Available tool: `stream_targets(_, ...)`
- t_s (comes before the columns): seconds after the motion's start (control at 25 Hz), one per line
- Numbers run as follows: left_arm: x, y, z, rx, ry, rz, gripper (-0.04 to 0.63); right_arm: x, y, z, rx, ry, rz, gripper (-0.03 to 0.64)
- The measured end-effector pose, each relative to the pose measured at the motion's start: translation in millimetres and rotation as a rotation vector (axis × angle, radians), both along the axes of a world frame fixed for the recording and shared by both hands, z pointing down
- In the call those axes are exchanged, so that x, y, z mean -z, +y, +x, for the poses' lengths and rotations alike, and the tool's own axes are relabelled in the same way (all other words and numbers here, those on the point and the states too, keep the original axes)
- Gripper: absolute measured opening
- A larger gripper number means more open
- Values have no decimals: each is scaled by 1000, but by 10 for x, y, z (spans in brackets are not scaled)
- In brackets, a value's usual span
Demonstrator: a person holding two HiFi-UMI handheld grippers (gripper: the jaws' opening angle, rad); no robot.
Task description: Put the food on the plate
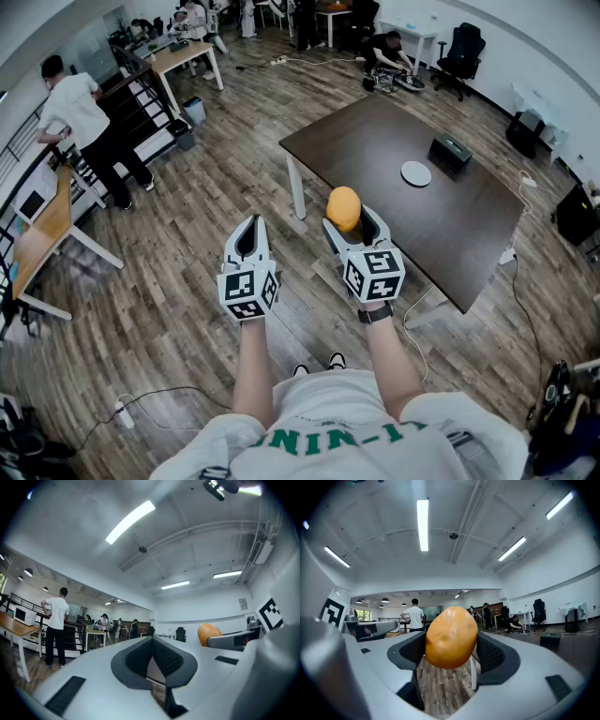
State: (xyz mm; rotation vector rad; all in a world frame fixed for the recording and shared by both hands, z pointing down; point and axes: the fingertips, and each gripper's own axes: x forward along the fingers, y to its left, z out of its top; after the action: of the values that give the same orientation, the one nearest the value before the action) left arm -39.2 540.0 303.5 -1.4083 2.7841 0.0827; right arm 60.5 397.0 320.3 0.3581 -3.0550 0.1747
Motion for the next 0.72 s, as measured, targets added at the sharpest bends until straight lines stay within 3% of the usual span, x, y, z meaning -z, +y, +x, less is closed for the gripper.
stream_targets(0.72,-156,-1093,248,-85,-28,-75,14,-132,-842,80,38,-40,-63,348)
